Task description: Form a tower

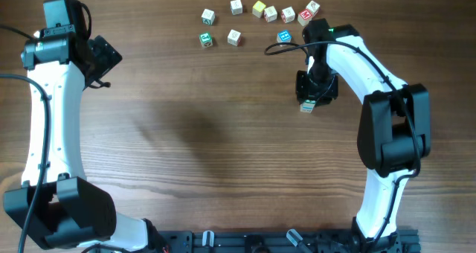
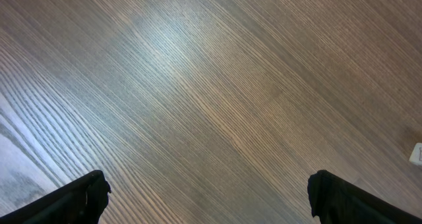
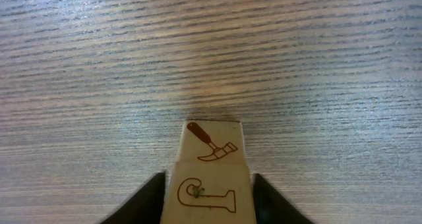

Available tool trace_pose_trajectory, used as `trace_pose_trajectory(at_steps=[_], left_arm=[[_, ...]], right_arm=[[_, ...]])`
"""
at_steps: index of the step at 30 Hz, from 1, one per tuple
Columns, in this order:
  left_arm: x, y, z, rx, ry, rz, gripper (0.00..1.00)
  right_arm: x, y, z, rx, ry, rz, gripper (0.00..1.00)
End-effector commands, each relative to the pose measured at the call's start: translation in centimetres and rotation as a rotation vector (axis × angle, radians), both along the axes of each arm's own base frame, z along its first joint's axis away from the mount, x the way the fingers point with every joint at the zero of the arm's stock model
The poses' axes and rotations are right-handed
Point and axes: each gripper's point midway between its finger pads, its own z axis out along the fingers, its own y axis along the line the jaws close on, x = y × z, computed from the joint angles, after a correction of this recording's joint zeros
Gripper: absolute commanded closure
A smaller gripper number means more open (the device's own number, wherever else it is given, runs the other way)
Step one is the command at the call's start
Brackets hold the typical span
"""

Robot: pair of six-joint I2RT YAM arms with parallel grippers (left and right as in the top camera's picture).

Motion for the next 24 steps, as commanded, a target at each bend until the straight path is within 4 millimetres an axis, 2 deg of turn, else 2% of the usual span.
trace_pose_trajectory(at_steps=[1, 13, 16, 18, 20, 24], left_arm=[[-0.1, 0.1, -0.6, -0.010, 0.010, 0.018, 0.00], [-0.1, 0.1, -0.6, -0.010, 0.010, 0.018, 0.00], [-0.1, 0.1, -0.6, -0.010, 0.010, 0.018, 0.00], [-0.1, 0.1, -0.6, -0.010, 0.010, 0.018, 0.00], [-0.1, 0.1, -0.6, -0.010, 0.010, 0.018, 0.00], [-0.1, 0.1, -0.6, -0.010, 0.010, 0.018, 0.00]], right_arm=[[-0.5, 0.0, -0.7, 0.001, 0.031, -0.005, 0.48], [-0.7, 0.0, -0.7, -0.001, 0.037, -0.010, 0.44], [-0.7, 0.1, -0.7, 0.011, 0.039, -0.010, 0.24], [-0.7, 0.1, -0.7, 0.011, 0.039, -0.003, 0.00], [-0.6, 0.2, -0.3, 0.011, 0.040, -0.003, 0.00], [-0.7, 0.1, 2.3, -0.004, 0.055, -0.055, 0.00]])
